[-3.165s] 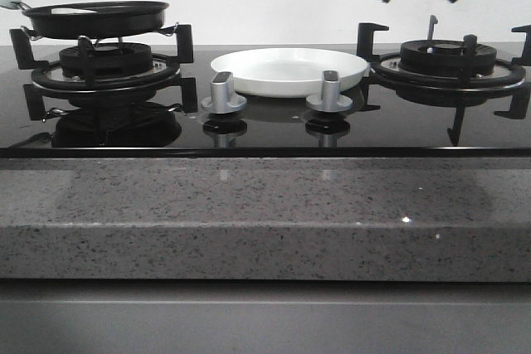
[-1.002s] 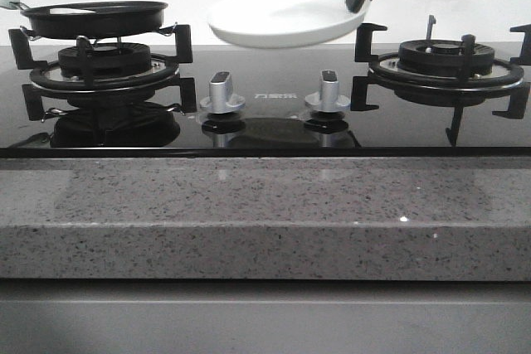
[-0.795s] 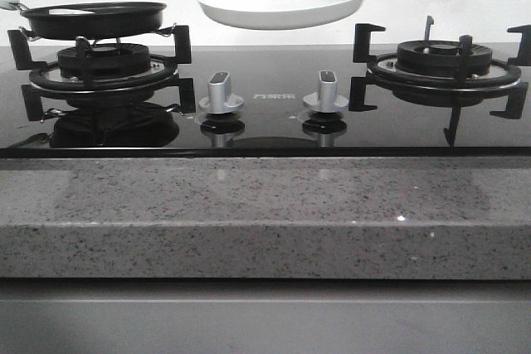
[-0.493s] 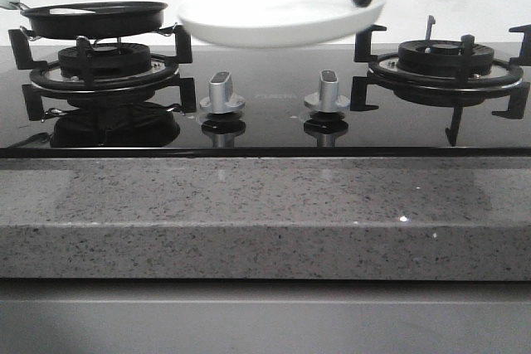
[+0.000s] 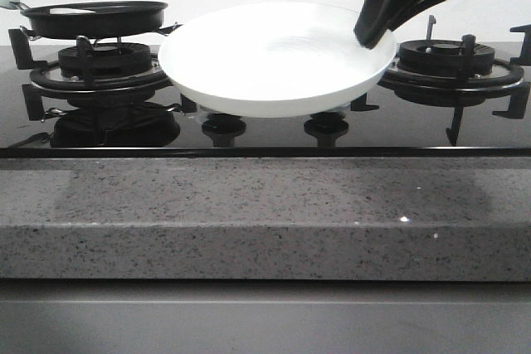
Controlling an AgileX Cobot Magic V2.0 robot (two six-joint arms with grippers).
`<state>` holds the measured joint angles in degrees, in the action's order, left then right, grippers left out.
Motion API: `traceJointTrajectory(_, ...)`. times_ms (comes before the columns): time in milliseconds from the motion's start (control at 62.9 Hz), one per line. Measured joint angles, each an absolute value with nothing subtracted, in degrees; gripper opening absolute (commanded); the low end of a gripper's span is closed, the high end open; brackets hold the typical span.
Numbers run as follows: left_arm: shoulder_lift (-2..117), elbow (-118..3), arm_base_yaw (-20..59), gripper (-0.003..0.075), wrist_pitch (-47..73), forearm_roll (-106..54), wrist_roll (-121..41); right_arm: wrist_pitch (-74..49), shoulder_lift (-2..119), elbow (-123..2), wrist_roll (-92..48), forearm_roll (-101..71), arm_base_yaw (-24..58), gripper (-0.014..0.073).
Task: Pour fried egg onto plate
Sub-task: 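Lift the white plate with the right gripper toward the frying pan, then grasp the pan's mint-green handle with the left gripper and lift it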
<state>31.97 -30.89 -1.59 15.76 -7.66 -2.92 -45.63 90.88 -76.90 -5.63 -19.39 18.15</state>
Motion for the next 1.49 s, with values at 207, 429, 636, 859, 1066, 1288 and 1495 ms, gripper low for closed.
traceJointTrajectory(207,38.7,-35.7,-1.6,0.048,23.1,-22.2,-2.9,-45.6,90.9,-76.9,-5.6,-19.4,18.1,-0.0106)
traceJointTrajectory(429,55.7,-49.0,-4.4,0.0482,29.6,-32.5,-2.9,-45.6,90.9,-76.9,-5.6,-19.4,18.1,-0.0106)
traceJointTrajectory(636,71.4,-61.7,-11.3,0.0385,37.3,-44.8,-6.2,-45.6,90.9,-76.9,-5.6,-19.4,18.1,-0.0106)
traceJointTrajectory(859,85.6,-69.9,-18.6,0.033,44.8,-61.5,-12.6,-45.6,90.9,-76.9,-5.6,-19.5,18.1,-0.0106)
traceJointTrajectory(1066,93.7,-75.6,-19.9,0.0337,45.2,-64.5,-13.6,-45.6,90.9,-76.9,-5.6,-19.5,18.1,-0.0106)
traceJointTrajectory(1288,98.9,-80.4,-19.7,0.0338,46.2,-66.0,-13.9,-45.6,90.9,-76.9,-5.6,-19.5,18.1,-0.0106)
traceJointTrajectory(1495,101.6,-83.0,-19.7,0.0504,46.5,-66.2,-14.7,-45.6,90.9,-76.9,-5.6,-19.5,18.1,-0.0106)
